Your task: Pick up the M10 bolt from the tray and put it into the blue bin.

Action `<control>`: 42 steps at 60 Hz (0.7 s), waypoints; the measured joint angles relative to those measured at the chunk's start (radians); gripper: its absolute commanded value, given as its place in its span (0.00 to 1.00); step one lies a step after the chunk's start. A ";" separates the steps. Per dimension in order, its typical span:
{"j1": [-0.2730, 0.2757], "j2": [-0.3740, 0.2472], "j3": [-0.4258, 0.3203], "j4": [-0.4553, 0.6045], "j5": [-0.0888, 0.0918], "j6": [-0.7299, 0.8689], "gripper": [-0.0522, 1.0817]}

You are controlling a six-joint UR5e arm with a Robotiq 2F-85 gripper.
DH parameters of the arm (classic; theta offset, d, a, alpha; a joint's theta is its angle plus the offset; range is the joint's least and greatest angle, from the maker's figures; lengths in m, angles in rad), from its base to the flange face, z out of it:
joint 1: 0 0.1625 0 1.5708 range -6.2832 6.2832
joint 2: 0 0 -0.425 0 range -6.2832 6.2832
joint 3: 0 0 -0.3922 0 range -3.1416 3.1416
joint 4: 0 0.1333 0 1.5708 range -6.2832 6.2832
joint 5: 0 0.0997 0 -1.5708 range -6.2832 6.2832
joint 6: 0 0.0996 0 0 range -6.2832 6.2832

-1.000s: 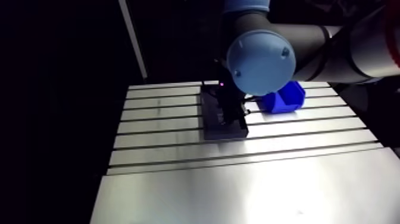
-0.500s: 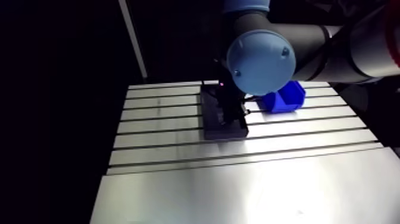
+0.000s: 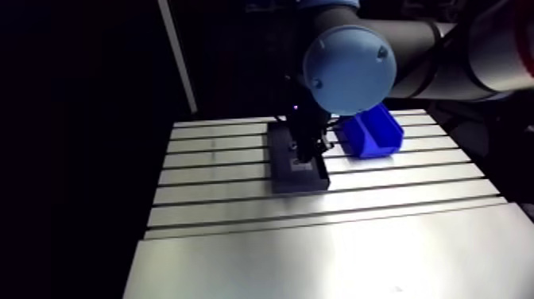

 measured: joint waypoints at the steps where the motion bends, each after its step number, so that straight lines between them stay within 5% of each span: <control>1: 0.000 -0.003 -0.004 0.007 0.000 -0.003 0.96; 42: 0.000 -0.120 -0.177 0.140 0.000 -0.458 0.94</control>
